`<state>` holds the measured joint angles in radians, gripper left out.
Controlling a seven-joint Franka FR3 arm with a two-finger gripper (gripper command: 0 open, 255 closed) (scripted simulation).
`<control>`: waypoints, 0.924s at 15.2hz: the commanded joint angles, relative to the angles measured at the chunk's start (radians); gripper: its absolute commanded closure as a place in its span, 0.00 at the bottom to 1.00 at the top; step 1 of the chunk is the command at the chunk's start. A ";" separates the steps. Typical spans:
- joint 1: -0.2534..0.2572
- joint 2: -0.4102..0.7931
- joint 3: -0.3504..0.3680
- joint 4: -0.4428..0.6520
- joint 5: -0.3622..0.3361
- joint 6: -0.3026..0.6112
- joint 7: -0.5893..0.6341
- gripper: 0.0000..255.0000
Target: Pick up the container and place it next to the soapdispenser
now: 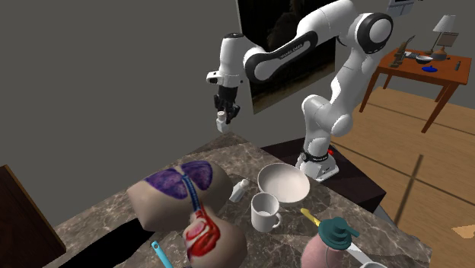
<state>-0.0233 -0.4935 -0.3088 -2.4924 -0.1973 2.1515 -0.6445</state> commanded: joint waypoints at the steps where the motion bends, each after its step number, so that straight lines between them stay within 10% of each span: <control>1: 0.001 -0.007 0.004 0.024 0.003 -0.031 -0.001 1.00; 14: 0.008 -0.034 0.026 0.178 0.019 -0.212 -0.008 1.00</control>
<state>-0.0154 -0.5266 -0.2837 -2.3280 -0.1793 1.9542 -0.6508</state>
